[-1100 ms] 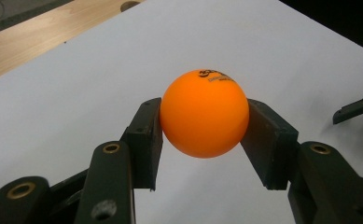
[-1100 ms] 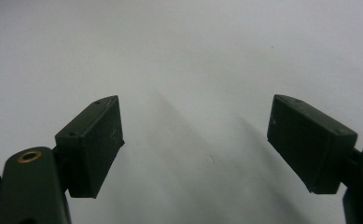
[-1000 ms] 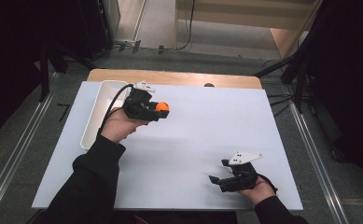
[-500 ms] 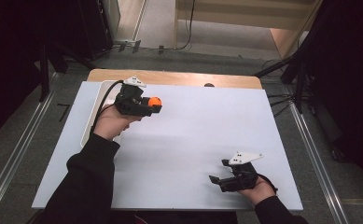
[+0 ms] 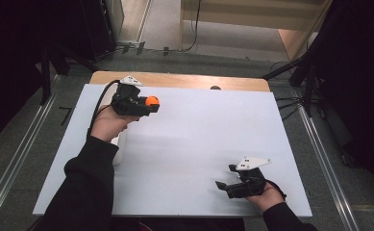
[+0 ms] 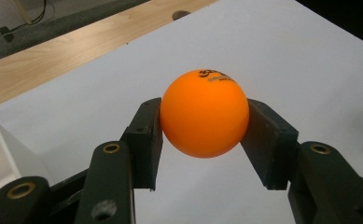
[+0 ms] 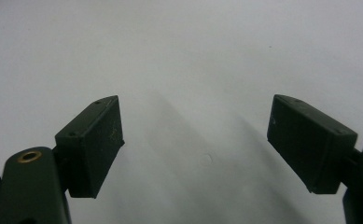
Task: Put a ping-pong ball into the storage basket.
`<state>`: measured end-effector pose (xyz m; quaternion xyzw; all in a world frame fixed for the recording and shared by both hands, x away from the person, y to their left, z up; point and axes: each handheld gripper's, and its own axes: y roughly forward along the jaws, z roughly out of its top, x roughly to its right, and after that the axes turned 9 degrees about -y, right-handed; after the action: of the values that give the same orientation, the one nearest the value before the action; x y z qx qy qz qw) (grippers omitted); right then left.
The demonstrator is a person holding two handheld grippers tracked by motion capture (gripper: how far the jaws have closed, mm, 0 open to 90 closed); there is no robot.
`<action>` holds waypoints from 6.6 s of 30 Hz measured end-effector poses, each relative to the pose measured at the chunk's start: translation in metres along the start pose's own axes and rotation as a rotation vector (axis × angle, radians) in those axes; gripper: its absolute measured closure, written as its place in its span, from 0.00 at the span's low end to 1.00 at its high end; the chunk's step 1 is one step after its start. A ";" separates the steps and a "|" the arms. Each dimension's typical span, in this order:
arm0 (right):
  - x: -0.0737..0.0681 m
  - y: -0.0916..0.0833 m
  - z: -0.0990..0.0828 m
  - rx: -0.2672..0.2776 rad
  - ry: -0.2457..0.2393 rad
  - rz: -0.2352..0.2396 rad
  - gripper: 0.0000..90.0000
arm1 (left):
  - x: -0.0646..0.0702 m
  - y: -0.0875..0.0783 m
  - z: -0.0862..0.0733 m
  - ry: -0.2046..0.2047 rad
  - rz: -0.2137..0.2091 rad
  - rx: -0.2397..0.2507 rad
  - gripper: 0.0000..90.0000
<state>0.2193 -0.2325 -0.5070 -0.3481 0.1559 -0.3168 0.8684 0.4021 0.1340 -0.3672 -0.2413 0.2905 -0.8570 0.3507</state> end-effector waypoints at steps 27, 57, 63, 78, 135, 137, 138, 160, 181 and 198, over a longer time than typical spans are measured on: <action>-0.001 0.000 0.000 -0.005 -0.004 0.004 0.19 | -0.026 -0.013 0.000 -0.067 0.031 0.037 0.56; -0.001 0.001 0.000 -0.010 0.001 0.006 0.19 | -0.060 -0.013 -0.006 -0.167 0.178 0.094 0.56; 0.000 0.001 0.000 -0.012 0.000 0.004 0.19 | -0.068 -0.014 -0.008 -0.186 0.204 0.101 0.56; -0.001 -0.002 -0.004 -0.011 0.008 -0.005 0.19 | -0.084 -0.012 -0.010 -0.244 0.266 0.134 0.56; -0.003 -0.006 -0.008 -0.013 0.012 -0.011 0.19 | -0.107 0.006 -0.018 -0.336 0.340 0.132 0.39; -0.003 -0.006 -0.008 -0.013 0.012 -0.011 0.19 | -0.106 0.005 -0.017 -0.336 0.325 0.134 0.39; -0.003 -0.006 -0.008 -0.013 0.012 -0.011 0.19 | -0.106 0.004 -0.017 -0.338 0.309 0.141 0.39; -0.004 -0.006 -0.007 -0.014 0.010 -0.014 0.19 | -0.085 0.003 -0.012 -0.263 0.120 0.112 0.38; -0.004 -0.003 -0.004 -0.013 -0.003 -0.004 0.19 | -0.059 -0.001 -0.007 -0.183 -0.030 0.062 0.34; -0.003 -0.003 -0.004 -0.017 -0.005 -0.006 0.19 | -0.040 0.004 -0.010 -0.131 -0.080 0.023 0.34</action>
<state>0.2136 -0.2338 -0.5074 -0.3567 0.1555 -0.3170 0.8649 0.4229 0.1645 -0.3850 -0.3043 0.2471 -0.8560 0.3371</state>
